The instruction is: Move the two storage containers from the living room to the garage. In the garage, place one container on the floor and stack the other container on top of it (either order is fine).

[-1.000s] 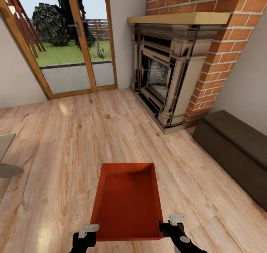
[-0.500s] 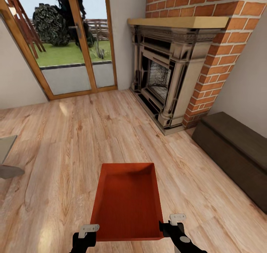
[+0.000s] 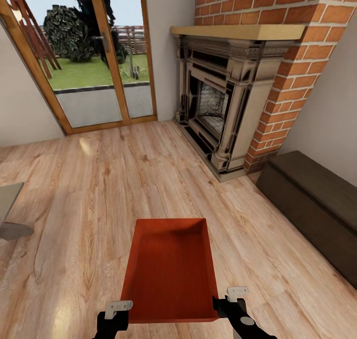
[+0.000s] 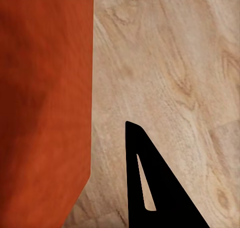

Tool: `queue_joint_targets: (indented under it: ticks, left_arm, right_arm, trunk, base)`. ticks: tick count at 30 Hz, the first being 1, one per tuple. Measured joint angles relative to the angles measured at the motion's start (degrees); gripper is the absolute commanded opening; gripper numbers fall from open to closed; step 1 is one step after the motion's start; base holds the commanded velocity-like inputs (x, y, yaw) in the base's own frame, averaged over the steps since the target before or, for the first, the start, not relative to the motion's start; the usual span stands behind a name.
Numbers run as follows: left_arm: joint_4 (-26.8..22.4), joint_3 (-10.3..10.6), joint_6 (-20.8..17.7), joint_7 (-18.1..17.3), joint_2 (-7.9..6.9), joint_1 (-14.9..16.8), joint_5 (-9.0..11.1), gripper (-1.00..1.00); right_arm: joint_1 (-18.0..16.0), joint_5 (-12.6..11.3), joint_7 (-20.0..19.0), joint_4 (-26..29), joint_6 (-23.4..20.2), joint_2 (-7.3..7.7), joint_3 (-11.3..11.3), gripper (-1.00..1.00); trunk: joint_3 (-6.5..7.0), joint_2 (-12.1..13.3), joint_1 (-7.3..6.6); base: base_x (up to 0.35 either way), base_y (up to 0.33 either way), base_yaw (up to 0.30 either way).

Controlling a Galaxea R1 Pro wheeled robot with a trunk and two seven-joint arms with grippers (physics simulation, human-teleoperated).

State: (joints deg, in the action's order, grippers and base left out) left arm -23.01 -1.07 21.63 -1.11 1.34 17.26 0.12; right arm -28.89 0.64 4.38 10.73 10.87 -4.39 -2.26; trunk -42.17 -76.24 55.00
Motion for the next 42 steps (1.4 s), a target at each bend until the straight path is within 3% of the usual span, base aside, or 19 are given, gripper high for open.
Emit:
queue_joint_targets:
  ticks: [29, 42]
  left_arm:
    - [-0.02, -0.09, 0.0, -0.02, 0.0, 0.0, -0.07, -1.0]
    - [-0.04, -0.08, 0.0, -0.02, 0.0, -0.01, -0.07, -1.0]
  right_arm:
    - [0.0, -0.04, -0.01, 0.08, 0.0, -0.01, -0.03, -1.0]
    - [-0.01, -0.04, -0.02, 0.05, 0.0, -0.01, -0.04, -1.0]
  trunk:
    - [0.0, 0.0, 0.0]
    - [0.22, 0.0, 0.0]
  base:
    - [0.0, 0.0, 0.003]
    - [0.0, 0.0, 0.247]
